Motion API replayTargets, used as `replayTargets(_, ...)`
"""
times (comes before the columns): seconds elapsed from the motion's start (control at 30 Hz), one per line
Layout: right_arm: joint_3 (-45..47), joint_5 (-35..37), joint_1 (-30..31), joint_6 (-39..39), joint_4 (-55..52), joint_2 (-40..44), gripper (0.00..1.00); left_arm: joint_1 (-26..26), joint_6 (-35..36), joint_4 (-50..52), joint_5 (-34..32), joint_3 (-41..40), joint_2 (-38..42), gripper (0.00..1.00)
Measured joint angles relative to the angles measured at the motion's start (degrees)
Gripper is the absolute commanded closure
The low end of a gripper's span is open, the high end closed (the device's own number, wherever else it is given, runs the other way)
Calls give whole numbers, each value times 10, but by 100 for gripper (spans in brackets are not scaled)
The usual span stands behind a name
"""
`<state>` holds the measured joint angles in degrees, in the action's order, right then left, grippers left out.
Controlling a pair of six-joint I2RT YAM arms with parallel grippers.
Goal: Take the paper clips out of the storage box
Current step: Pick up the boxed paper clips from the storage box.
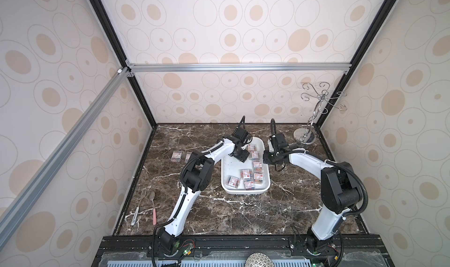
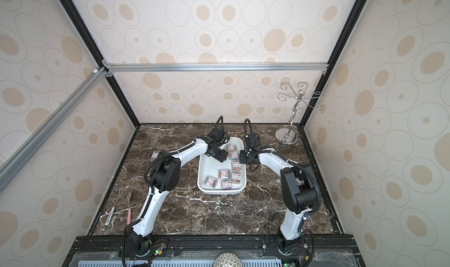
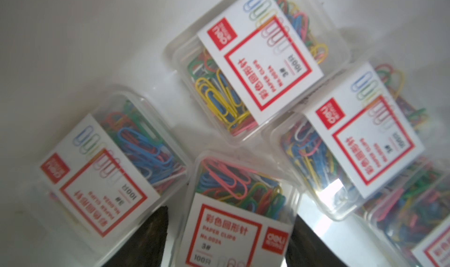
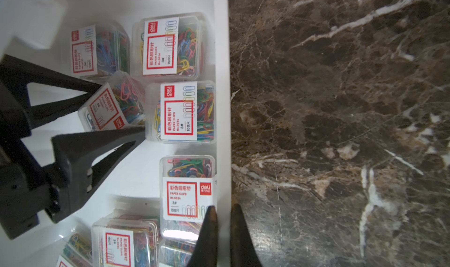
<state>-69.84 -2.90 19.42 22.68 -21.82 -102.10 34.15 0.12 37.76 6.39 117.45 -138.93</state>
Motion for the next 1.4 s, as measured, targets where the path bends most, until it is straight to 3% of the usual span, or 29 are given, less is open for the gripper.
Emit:
replayTargets(0.67,-4,-1,0,0,-5,-3,100,0,71,-22,10,0,-2,37)
replayTargets(1.4,-14,0,0,0,-17,-8,100,0,43,-12,7,2,0,49)
